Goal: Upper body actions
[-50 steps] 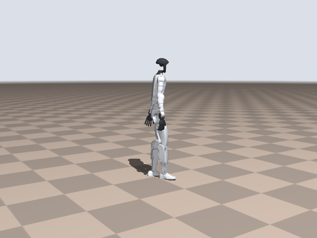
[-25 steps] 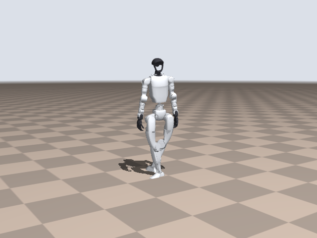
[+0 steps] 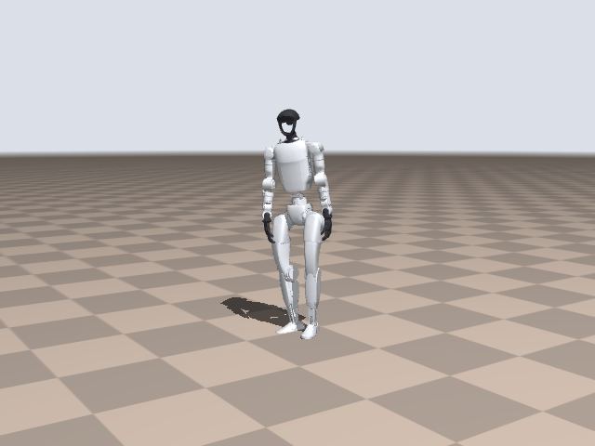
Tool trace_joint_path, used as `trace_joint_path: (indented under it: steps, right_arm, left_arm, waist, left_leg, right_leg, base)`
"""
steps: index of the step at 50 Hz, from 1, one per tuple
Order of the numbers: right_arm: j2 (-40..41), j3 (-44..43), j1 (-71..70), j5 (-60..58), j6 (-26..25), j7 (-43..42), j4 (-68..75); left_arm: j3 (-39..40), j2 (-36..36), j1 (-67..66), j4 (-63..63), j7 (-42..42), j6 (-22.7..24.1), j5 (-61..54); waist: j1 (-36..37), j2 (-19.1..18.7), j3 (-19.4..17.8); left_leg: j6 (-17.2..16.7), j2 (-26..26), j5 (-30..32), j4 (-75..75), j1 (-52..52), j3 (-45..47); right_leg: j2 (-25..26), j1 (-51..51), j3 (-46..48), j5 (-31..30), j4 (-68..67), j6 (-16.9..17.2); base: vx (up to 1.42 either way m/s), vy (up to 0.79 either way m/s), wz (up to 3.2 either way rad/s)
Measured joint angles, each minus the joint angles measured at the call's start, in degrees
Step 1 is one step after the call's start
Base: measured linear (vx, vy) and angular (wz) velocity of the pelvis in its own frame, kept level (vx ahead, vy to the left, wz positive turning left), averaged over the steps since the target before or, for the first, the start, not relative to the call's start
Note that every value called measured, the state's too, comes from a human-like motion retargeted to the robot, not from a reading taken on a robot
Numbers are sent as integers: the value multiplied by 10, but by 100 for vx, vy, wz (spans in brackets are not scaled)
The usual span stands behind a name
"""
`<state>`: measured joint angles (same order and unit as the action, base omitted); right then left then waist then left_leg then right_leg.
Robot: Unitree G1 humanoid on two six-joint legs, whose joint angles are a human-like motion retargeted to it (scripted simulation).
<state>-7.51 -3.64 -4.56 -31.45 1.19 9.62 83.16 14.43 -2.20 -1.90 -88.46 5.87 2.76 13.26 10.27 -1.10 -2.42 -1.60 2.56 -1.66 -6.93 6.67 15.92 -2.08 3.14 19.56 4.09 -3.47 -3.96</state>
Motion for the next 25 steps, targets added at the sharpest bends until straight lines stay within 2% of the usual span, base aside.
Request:
trace_joint_path:
  steps: [3,6,10,13,20,25]
  right_arm:
    - [-10,-2,6,-16,-14,-15,43]
    - [-14,-5,11,-13,-36,-52,87]
    - [-32,-29,24,32,-31,-72,141]
    - [-34,-54,50,43,-46,-64,142]
    - [-35,-66,72,66,-46,-82,142]
    - [-23,-69,66,57,-32,-68,135]
  left_arm:
    - [8,8,-13,1,6,4,5]
    - [19,11,-17,-4,11,1,13]
    - [13,3,-13,6,5,3,29]
    - [2,-3,-7,14,4,1,43]
    - [3,-6,6,38,10,6,39]
    - [-3,-7,12,38,10,3,39]
  waist:
    - [-39,-13,8]
    - [-70,-18,25]
    - [-72,-19,36]
    - [-74,-14,51]
    - [-71,-8,56]
    - [-88,-2,55]
  left_leg:
    - [0,-11,-2,16,-35,54]
    - [9,-2,-5,38,-49,60]
    - [13,3,-17,52,-70,92]
    - [14,6,-26,48,-68,90]
    - [9,4,-39,36,-65,83]
    - [1,-1,-32,18,-47,22]
  right_leg:
    - [6,-12,-19,6,-8,10]
    - [12,-12,-27,11,-10,15]
    - [16,-13,-52,14,-14,23]
    - [11,-13,-45,16,-12,29]
    - [13,-13,-53,33,-27,32]
    - [24,-10,-74,42,-52,19]
  base:
    - [34,17,-68]
    - [28,12,-64]
    - [24,7,-70]
    - [26,3,-5]
    - [11,1,5]
    - [7,-5,102]
